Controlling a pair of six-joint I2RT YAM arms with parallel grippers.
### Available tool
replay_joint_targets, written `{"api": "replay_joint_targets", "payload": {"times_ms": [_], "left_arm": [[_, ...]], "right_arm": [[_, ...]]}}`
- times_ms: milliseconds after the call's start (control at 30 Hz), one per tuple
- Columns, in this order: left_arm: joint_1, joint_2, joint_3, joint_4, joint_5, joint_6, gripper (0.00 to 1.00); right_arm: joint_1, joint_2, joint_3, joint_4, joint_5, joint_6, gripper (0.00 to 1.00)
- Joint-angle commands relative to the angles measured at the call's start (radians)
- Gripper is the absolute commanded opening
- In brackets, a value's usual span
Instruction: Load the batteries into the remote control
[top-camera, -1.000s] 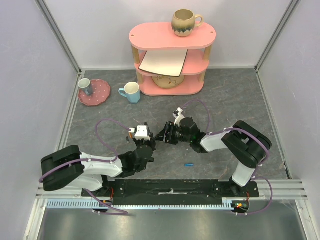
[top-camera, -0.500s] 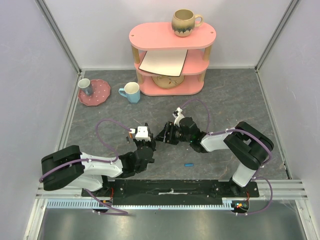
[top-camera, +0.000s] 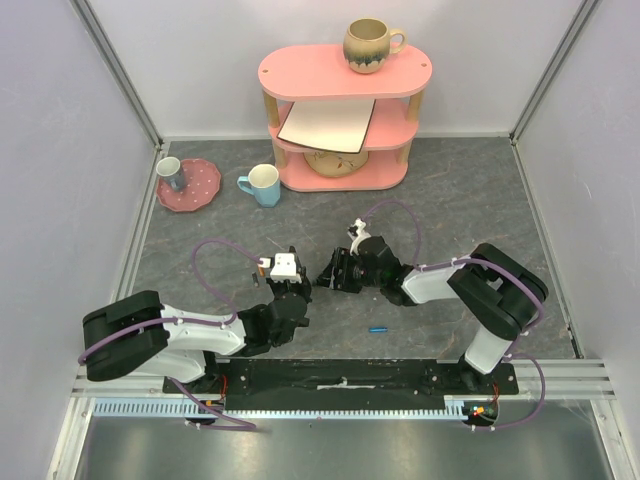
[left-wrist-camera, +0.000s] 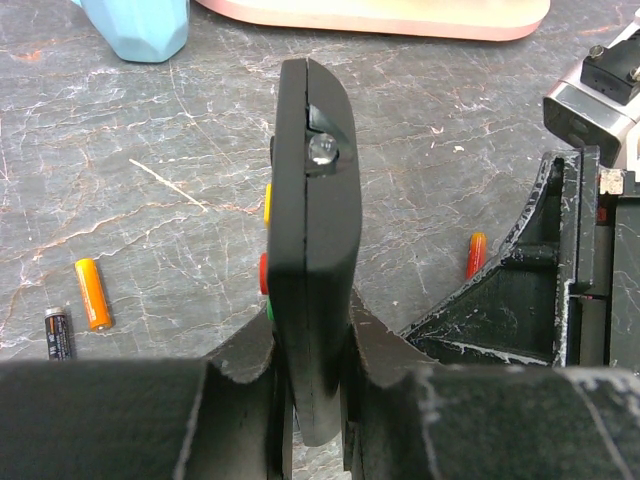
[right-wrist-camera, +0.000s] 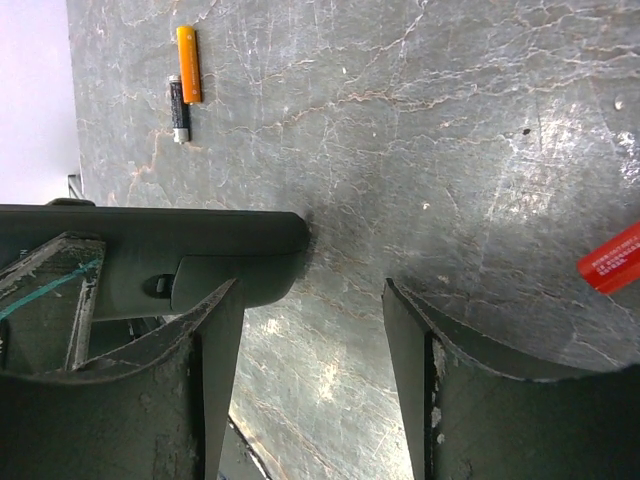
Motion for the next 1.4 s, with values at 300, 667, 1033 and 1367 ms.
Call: {"api": "replay_joint_targets", "payload": {"times_ms": [300, 667, 1033, 1367], "left_arm": [[-0.008, 0.002, 0.008, -0.053, -0.033, -0.039, 0.02], [-0.012, 0.001, 0.009, -0.053, -0.029, -0.038, 0.02], [-0.017, -0.004, 0.008, -0.053, -0.031, -0.035, 0.02], [-0.017, 0.005, 0.014, -0.055, -0.029, -0.038, 0.02]], "right_arm": [[-0.003, -0.059, -0.064, 0.22, -0.007, 0.075, 0.77], [-0.003, -0.002, -0.013, 0.244, -0.029, 0.088, 0.76], [0.005, 0.033, 0.022, 0.201, -0.046, 0.069, 0.74], [0.016, 0.048, 0.023, 0.181, -0.053, 0.058, 0.73]]}}
